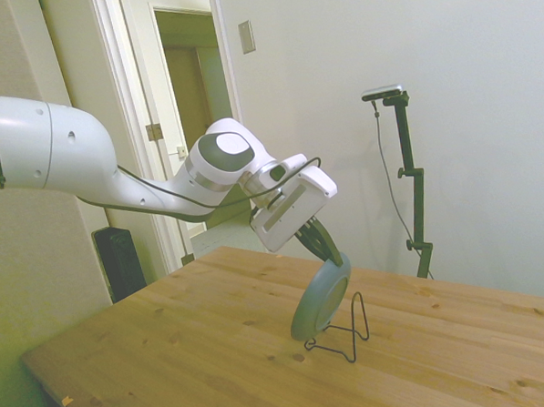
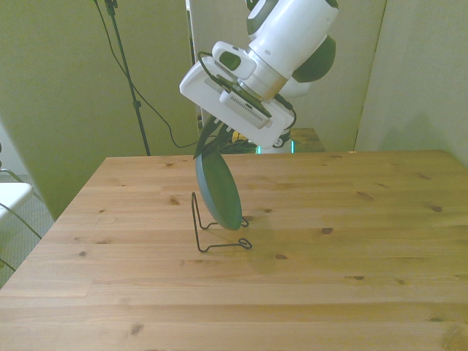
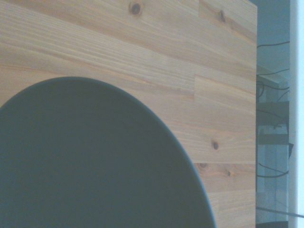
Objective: Load the plate
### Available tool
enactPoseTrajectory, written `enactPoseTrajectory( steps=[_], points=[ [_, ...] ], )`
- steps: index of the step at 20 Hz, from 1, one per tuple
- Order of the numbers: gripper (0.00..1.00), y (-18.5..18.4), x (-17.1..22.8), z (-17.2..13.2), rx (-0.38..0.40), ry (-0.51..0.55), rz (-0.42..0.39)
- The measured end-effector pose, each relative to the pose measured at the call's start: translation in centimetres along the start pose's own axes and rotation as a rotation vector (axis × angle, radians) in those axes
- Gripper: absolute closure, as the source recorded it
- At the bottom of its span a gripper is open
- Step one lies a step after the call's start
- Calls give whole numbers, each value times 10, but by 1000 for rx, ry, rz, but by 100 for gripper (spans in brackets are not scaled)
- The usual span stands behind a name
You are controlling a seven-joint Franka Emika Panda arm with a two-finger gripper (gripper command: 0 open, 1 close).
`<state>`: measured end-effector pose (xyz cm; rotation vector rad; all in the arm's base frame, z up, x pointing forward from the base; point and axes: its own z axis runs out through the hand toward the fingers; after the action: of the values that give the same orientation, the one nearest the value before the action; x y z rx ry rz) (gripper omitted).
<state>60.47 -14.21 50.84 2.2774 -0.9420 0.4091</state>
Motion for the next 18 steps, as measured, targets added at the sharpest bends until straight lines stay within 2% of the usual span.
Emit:
enactPoseTrajectory(
  steps=[6, 14, 18],
  points=[
    [100, -18, 1, 10, -20, 16, 17],
    [100, -27, 12, -7, -1, 45, 28],
    [100, -35, 11, -13, -21, 68, 26]
  ],
)
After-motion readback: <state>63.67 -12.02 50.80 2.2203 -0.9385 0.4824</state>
